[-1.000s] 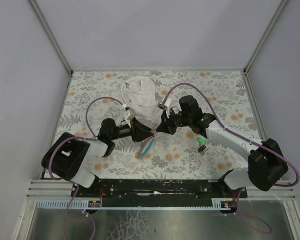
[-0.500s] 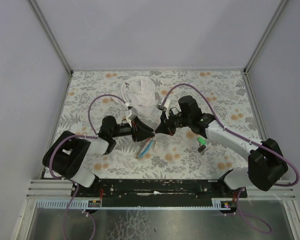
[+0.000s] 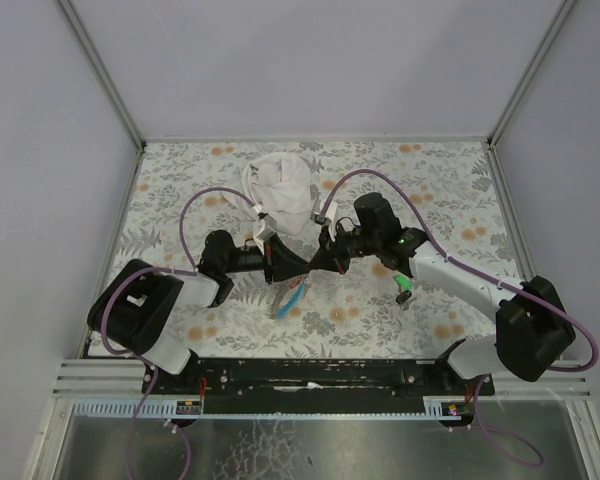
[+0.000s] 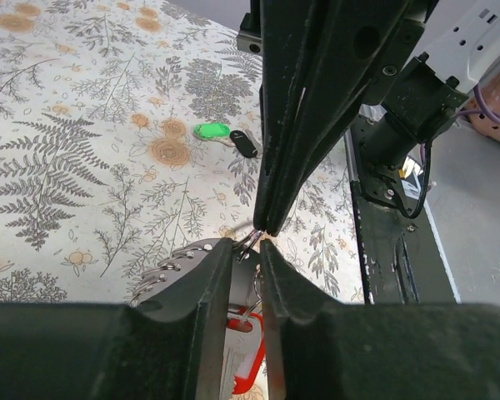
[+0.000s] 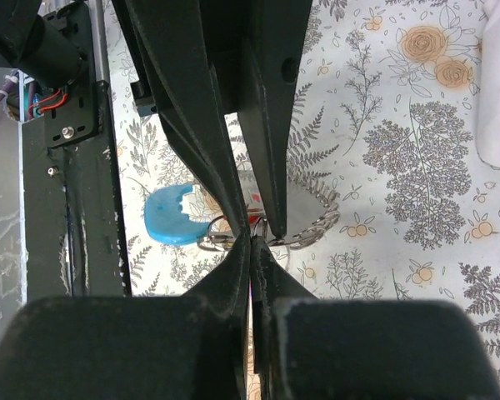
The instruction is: Put the keys on the keyring
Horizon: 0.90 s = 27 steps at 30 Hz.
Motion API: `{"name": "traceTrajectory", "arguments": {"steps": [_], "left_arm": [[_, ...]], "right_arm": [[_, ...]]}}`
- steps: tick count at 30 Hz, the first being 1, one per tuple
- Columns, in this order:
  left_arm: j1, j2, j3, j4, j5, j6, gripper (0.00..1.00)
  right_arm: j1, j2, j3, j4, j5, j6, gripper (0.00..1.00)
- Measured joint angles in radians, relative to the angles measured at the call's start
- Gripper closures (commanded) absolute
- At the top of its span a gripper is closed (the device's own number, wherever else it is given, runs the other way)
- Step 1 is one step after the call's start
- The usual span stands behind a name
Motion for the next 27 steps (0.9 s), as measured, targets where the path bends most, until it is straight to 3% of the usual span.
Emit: {"name": "traceTrajectory", "arguments": {"steps": [5,11,16,27], "left_arm": [[0.0,-0.006,0.0,0.01,0.011,-0.003,1.0],[0.0,-0.046,-0.001,-0.037,0.01,0.013,1.0],[-0.005,-0.142,-0.002,-0.176,-0.026,0.084,1.0],[-0.084,-0.305,0.079,-0.606,-0.241,0.314,1.0]], "right_arm": [[0.001,0.0,0.0,-0.005,0.002,-0.005,1.0],[0.001,-0.001,0.0,-0.002,0.009,-0.009,1.0],[0.006,-0.013,0.0,0.009,0.02,-0.008,0.8],[0.007,-0.083,-0.041,0.011,0.071,-0.087,0.56]]}}
